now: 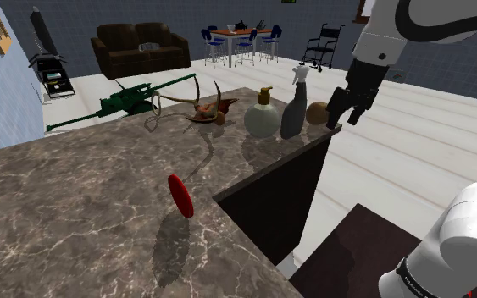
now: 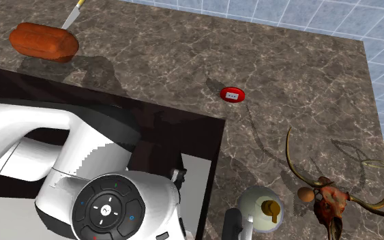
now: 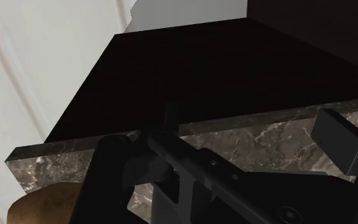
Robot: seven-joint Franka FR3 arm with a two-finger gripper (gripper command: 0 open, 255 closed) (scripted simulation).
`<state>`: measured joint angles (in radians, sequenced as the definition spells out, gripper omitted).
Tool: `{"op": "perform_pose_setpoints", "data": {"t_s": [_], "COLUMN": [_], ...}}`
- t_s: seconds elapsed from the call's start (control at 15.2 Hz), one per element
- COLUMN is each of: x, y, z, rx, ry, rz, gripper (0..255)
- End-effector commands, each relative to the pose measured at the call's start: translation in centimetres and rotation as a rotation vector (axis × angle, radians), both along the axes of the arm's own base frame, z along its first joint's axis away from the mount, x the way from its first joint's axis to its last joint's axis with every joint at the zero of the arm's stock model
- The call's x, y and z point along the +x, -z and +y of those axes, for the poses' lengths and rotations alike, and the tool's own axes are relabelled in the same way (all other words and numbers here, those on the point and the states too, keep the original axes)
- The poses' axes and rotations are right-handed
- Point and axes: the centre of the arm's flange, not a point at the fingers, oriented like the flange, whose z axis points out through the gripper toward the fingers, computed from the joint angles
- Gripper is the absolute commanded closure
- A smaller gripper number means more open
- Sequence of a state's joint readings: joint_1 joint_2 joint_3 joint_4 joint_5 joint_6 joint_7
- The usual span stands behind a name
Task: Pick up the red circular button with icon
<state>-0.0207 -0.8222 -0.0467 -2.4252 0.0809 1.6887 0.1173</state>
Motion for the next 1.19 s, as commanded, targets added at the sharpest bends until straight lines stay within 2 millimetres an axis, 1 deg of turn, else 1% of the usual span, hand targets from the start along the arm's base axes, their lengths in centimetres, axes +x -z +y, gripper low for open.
{"op": "perform_pose_setpoints", "data": {"t_s": [0.0,0.59,1.12], "x": [0.0,4.1,7.3], "y": [0.0,-1.0,-1.5], "z": [0.0,11.7,22.2], "rx": [0.0,-0.032,-0.06], "ry": [0.0,-0.04,-0.075], "rz": [0.0,0.013,0.024], "gripper": [0,0,0]}}
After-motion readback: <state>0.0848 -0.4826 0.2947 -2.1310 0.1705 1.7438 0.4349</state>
